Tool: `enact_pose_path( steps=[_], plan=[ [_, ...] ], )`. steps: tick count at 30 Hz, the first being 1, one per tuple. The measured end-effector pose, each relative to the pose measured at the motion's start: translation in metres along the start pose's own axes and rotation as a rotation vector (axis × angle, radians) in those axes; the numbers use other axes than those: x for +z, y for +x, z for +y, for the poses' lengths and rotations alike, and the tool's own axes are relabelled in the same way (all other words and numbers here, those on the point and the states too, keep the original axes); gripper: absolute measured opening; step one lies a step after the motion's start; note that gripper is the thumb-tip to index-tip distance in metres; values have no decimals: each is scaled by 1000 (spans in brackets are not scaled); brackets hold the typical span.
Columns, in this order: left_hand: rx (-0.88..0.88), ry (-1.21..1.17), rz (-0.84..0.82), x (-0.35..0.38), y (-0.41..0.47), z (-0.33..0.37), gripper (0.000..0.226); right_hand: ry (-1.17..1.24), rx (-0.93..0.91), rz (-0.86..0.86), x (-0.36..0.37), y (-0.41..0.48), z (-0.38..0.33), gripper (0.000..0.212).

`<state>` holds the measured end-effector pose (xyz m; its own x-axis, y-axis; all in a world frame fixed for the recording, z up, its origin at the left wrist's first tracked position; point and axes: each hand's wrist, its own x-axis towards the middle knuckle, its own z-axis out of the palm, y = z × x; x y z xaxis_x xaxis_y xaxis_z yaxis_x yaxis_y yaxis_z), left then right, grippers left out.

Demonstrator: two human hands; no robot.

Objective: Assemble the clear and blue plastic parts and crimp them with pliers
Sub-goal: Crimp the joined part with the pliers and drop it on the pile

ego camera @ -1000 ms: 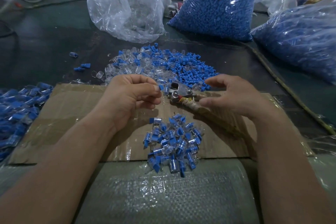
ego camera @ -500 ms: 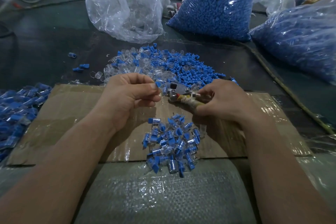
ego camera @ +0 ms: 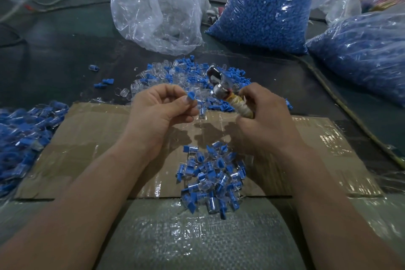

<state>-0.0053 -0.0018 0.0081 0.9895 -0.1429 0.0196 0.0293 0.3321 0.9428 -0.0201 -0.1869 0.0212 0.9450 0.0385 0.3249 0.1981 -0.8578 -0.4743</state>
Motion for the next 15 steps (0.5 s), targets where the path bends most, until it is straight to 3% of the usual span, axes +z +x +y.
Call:
enact_pose_path(
  steps=[15],
  plan=[
    [119,96,45,3,-2,0,16,-4,-48,-163,10,-2,-6,28]
  ],
)
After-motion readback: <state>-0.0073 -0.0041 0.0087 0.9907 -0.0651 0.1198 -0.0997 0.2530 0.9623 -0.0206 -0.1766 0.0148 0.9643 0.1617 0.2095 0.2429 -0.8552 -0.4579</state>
